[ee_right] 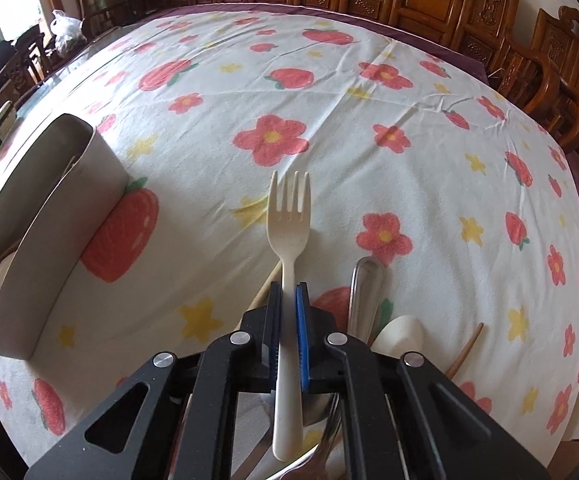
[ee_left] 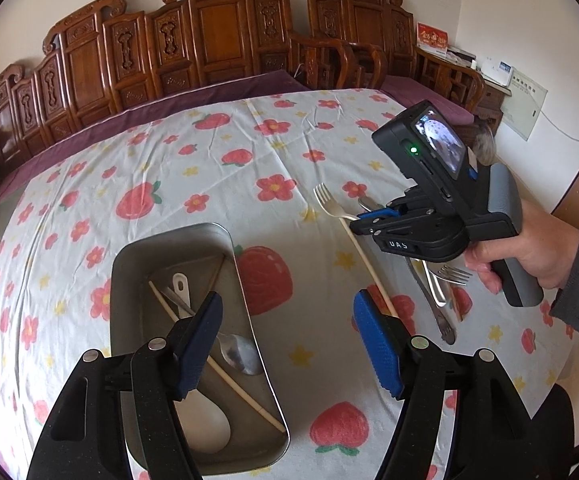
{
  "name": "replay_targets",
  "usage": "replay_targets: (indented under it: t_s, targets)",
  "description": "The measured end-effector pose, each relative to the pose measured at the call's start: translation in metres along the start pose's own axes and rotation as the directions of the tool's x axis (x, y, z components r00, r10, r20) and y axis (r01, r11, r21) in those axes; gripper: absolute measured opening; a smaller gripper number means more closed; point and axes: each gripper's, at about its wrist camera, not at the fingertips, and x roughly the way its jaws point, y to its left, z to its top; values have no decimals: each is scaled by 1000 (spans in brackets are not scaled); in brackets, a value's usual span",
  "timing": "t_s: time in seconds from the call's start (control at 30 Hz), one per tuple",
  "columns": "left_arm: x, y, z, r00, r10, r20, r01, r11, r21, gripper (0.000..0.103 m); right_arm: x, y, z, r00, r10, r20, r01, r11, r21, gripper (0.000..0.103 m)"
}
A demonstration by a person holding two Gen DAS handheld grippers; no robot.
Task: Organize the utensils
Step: 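Grasp the white plastic fork with the right tool and lift it, then grasp a wooden chopstick with the left tool while the right tool holds the fork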
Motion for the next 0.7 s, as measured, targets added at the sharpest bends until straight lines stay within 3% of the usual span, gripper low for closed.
replay_targets:
  t_s: [0.27,0.7]
  targets:
    - [9,-13,-1,1000,-16,-23,16,1000,-16,65,-49,3,-28,997,0,78,-7,995,98,9]
    - [21,-56,2,999,-7,-44,8,999,36,65,-120,5,-116,980,-67,185,17,966,258,9]
